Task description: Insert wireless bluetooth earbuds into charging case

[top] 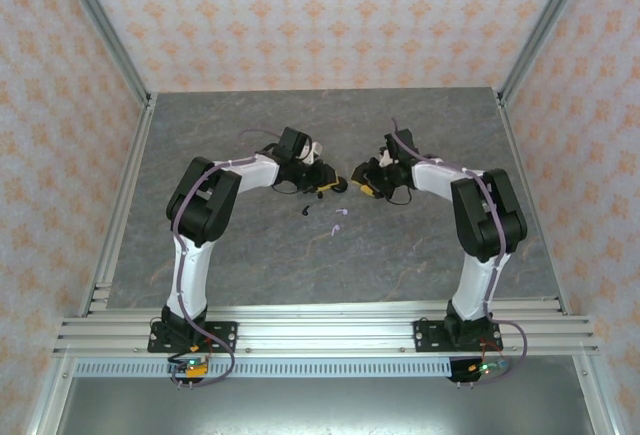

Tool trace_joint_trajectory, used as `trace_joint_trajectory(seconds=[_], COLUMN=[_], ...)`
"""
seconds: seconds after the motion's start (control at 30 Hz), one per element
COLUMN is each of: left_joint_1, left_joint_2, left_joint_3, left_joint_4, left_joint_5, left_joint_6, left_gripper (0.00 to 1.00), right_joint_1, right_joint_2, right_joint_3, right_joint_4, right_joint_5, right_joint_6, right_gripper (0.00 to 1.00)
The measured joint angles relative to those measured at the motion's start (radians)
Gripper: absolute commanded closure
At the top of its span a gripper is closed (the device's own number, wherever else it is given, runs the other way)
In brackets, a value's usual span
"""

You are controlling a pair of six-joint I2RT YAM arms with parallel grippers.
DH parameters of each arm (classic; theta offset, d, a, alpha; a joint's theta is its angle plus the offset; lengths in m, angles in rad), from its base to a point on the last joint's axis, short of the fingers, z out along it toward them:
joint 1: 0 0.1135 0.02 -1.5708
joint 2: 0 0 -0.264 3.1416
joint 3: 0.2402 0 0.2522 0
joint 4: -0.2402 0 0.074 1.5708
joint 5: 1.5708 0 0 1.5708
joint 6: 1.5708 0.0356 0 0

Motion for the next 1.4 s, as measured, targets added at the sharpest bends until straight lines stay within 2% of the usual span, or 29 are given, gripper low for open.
trace_joint_trajectory(seconds=[0.13, 0.4, 0.87, 1.17, 1.4], left_joint_1=[0.0, 0.0, 0.0, -0.005, -0.007], left_joint_2=[-0.003, -0.006, -0.006, -0.006, -0.006], left_joint_3=[-0.007, -0.031, -0.043, -0.042, -0.041], left_joint_4=[0.021, 0.061, 0.085, 0.087, 0.089], left_joint_5=[0.0, 0.0, 0.004, 0.008, 0.025], left_joint_6=[-0.015, -0.044, -0.048, -0.048, -0.048], left_gripper=[0.78, 0.78, 0.77, 0.71, 0.68], right_joint_1=[-0.013, -0.013, -0.008, -0.006, -0.006], right_joint_2=[-0.001, 0.034, 0.118, 0.142, 0.145], right_joint_3=[-0.023, -0.023, 0.012, 0.04, 0.044], right_joint_4=[0.05, 0.135, 0.135, 0.135, 0.135], right_joint_5=[-0.046, -0.113, -0.129, -0.139, -0.14], right_joint_6=[0.005, 0.043, 0.054, 0.058, 0.057], right_gripper=[0.53, 0.65, 0.69, 0.78, 0.8])
